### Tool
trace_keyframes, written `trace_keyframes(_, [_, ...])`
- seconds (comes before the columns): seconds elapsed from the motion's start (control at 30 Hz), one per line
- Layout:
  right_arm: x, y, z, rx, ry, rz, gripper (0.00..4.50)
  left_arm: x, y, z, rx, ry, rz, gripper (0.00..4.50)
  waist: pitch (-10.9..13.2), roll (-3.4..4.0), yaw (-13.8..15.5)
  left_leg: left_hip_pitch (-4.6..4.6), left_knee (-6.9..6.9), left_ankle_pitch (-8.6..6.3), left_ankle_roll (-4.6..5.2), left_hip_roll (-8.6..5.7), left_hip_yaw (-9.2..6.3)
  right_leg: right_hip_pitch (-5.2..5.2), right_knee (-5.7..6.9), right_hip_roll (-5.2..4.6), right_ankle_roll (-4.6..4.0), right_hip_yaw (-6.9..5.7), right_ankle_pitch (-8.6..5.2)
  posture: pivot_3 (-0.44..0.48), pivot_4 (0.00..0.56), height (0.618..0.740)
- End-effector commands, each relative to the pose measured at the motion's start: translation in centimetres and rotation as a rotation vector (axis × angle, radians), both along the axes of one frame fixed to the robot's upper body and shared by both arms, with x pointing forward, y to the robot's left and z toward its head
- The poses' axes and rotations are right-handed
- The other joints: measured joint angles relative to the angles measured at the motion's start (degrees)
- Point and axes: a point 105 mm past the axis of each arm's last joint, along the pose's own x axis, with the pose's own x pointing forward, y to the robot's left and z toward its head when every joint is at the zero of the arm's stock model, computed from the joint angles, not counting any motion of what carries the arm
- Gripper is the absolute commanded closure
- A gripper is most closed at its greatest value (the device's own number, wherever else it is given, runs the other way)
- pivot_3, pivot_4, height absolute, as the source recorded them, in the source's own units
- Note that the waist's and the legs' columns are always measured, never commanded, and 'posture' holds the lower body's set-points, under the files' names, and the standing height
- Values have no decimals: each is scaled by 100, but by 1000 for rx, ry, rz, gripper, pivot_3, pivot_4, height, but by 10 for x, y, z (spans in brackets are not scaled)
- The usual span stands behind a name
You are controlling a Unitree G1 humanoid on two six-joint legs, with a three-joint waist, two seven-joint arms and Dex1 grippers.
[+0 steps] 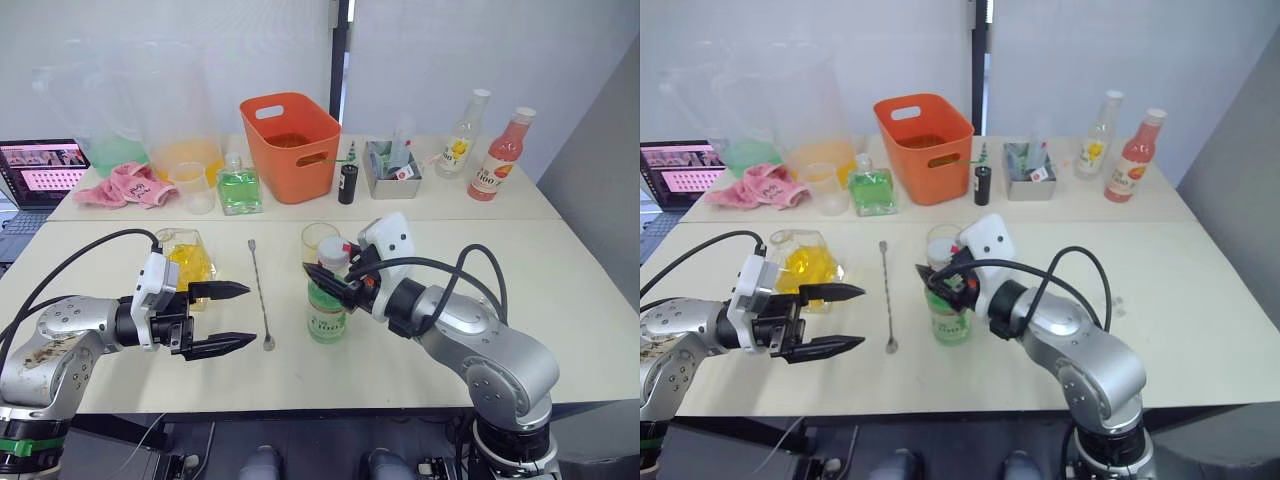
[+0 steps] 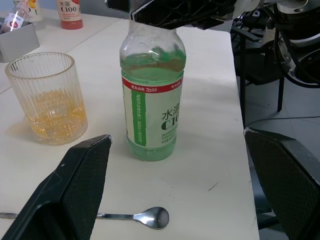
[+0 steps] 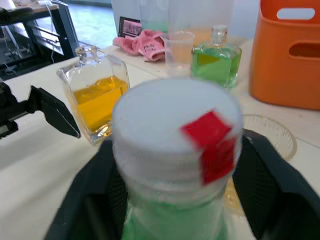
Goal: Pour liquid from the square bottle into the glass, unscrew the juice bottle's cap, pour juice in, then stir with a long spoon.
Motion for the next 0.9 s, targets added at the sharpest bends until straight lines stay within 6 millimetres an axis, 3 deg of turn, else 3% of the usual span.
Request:
trace_keyframes(0.03, [-7, 0, 14, 22, -56, 63, 164, 1, -1, 8, 1, -48, -13, 0, 0, 0, 0, 0, 0, 0, 0, 0, 0, 0, 0, 0, 0, 0, 0, 0, 150, 739])
trace_keyframes(0.3, [-15, -5, 9, -68, -9, 272, 40, 2, -1, 8, 5, -55, -11, 0, 0, -1, 6, 0, 0, 0, 0, 0, 0, 3, -2, 0, 0, 0, 0, 0, 150, 739])
trace_keyframes(0.47, [4, -18, -7, -142, 5, 409, 40, 3, -1, 8, 4, -62, -13, 0, 1, -3, 6, 3, 0, 0, 0, 0, 0, 7, -5, 0, 1, -1, 0, 0, 150, 739])
trace_keyframes(0.67, [12, -20, 4, -77, -12, 702, 40, 1, 0, 9, 11, -69, -7, 0, 2, -4, -25, 3, 0, 0, 1, 0, 0, 3, -3, 2, 0, 1, 0, 0, 150, 739])
trace_keyframes(0.9, [22, -16, 7, -137, -81, 819, 40, -3, 2, 13, 18, -76, 15, 0, 2, -4, 10, 2, 0, 0, 1, 0, 0, 5, -4, 2, 1, 0, 0, 0, 150, 739])
